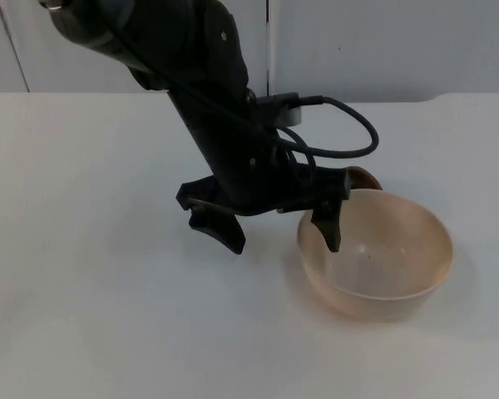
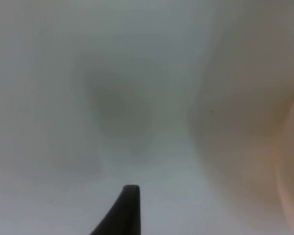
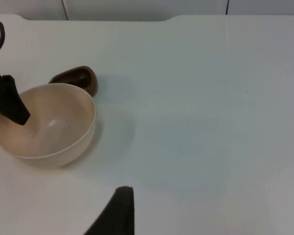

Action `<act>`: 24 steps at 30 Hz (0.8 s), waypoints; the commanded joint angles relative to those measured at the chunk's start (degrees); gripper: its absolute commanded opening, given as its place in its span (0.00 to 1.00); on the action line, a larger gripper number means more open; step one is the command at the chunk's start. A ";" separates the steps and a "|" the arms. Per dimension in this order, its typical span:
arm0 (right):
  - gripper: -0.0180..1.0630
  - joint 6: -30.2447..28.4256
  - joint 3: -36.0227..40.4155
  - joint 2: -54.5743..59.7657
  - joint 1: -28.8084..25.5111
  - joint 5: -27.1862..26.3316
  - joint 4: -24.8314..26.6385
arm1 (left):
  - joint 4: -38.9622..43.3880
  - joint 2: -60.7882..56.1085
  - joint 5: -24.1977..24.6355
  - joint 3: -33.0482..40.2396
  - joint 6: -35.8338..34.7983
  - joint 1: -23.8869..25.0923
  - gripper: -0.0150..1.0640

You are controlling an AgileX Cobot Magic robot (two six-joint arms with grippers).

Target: Pick up the bowl with the left hand and pour the coffee beans from the cup into the bowl with the right hand.

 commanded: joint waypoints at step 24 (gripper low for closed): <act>0.99 -0.46 0.18 -0.19 -0.40 -0.04 -0.33 | -2.65 0.01 -1.28 -0.24 0.15 0.02 0.10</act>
